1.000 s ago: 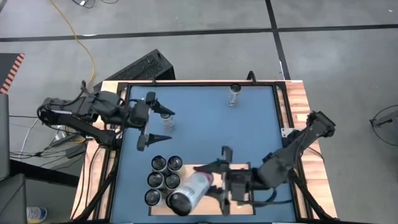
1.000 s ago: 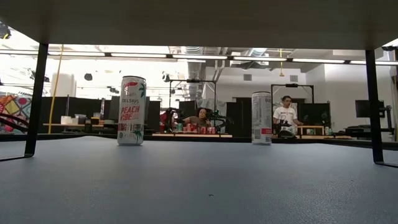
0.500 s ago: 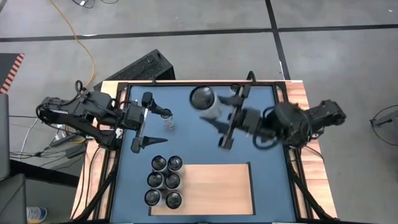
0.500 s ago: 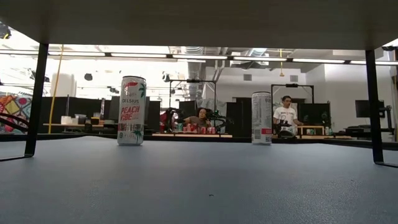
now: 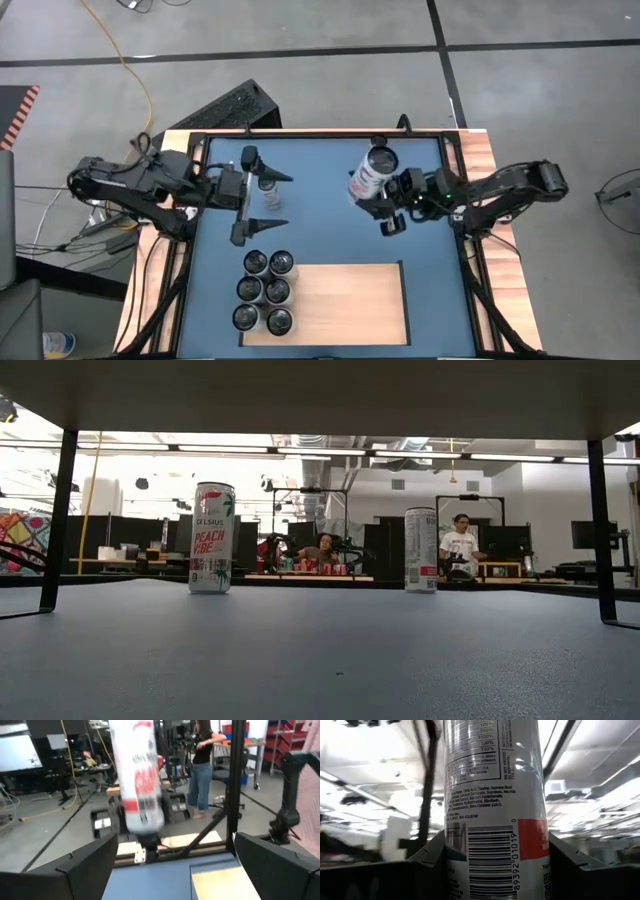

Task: Place canned beverage on shelf
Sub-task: Put the bottom right white pink soda can on the shelf

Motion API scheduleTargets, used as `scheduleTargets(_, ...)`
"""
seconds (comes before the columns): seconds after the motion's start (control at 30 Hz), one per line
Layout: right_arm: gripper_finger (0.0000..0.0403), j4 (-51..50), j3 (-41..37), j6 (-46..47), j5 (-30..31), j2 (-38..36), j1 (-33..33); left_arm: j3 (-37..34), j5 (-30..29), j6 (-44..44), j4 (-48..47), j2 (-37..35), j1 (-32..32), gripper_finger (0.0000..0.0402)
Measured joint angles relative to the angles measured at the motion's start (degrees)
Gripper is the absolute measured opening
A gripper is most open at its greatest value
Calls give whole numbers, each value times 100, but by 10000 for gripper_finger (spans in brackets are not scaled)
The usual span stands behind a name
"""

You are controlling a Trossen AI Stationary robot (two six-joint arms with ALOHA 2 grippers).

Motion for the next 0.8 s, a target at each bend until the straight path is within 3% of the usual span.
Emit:
scheduleTargets(0.3, 221, 34, 558, 690, -2284, 804, -7, 0, -64, -37, 555, 825, 3, 387)
scheduleTargets(0.6, 222, -108, 1005, 962, -2478, 1431, -96, 0, 6, -219, 756, 1074, -4, 387)
scheduleTargets(0.8, 223, -179, 1007, 1088, -2662, 1434, -101, -4, 1046, -701, 764, 925, -2, 387)
